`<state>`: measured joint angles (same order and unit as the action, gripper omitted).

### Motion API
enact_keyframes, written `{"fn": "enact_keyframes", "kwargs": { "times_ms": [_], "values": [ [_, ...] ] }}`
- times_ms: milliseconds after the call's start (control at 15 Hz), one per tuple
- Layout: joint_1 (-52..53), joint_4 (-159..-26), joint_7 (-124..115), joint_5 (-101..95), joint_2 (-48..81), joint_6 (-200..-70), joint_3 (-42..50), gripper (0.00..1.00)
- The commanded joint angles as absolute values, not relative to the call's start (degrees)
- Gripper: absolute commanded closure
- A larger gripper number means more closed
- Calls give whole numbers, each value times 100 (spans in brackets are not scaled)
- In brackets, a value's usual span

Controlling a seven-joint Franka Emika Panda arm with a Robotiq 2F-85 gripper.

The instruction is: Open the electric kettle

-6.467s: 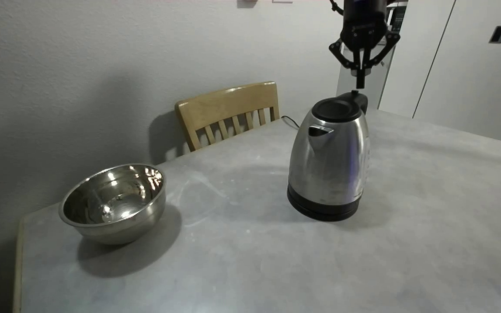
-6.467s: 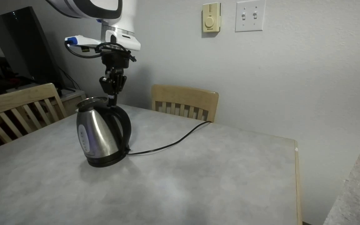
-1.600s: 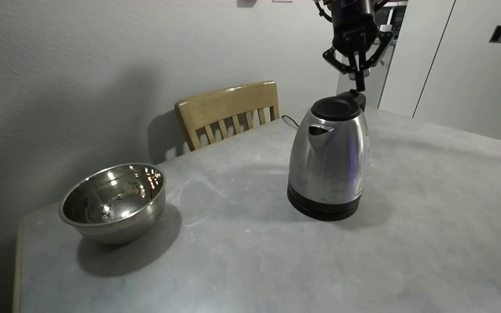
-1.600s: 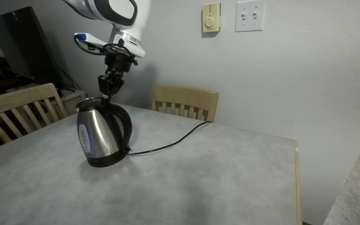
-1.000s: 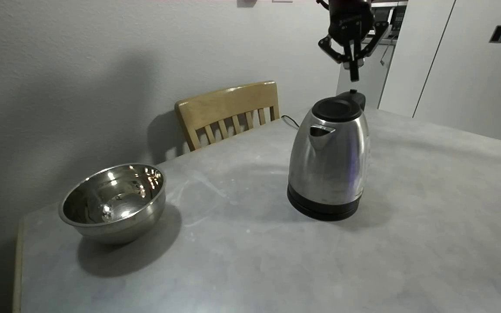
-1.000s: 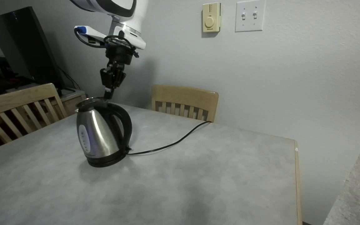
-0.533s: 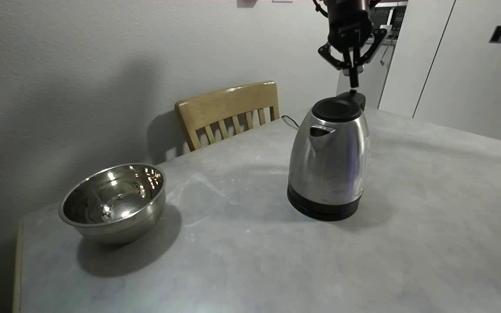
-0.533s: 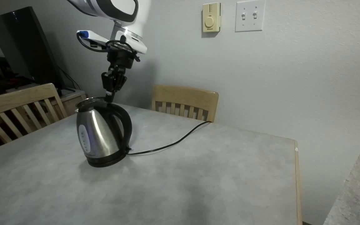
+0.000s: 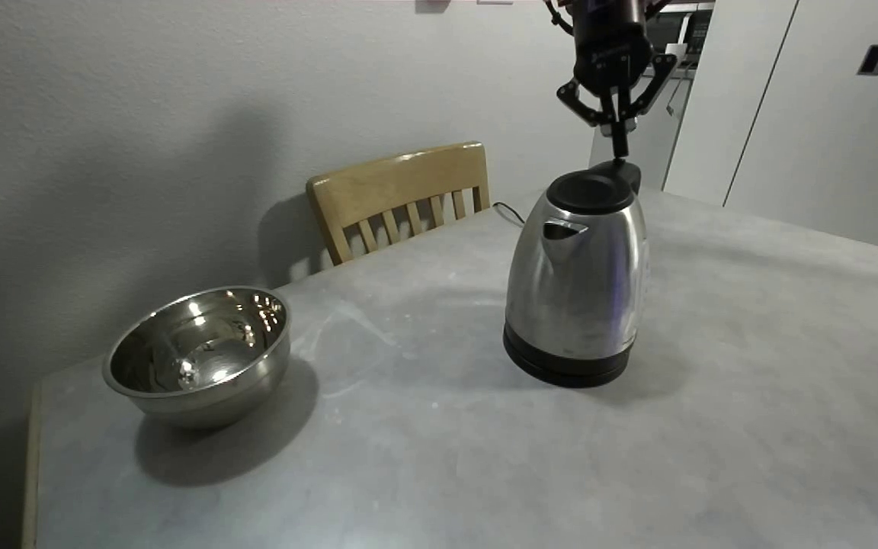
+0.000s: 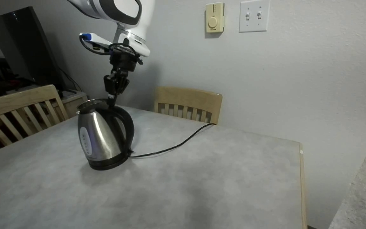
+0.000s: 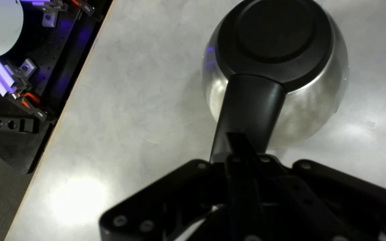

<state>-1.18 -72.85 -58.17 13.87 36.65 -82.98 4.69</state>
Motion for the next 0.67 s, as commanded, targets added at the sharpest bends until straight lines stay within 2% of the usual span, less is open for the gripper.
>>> {"fn": "enact_keyframes", "kwargs": {
  "times_ms": [0, 600],
  "values": [
    [-142, -7139, -5844, 1417, 3927, -8122, 461, 100],
    [-88, -7045, -5886, 1338, 4127, -7952, 477, 100]
  ]
}}
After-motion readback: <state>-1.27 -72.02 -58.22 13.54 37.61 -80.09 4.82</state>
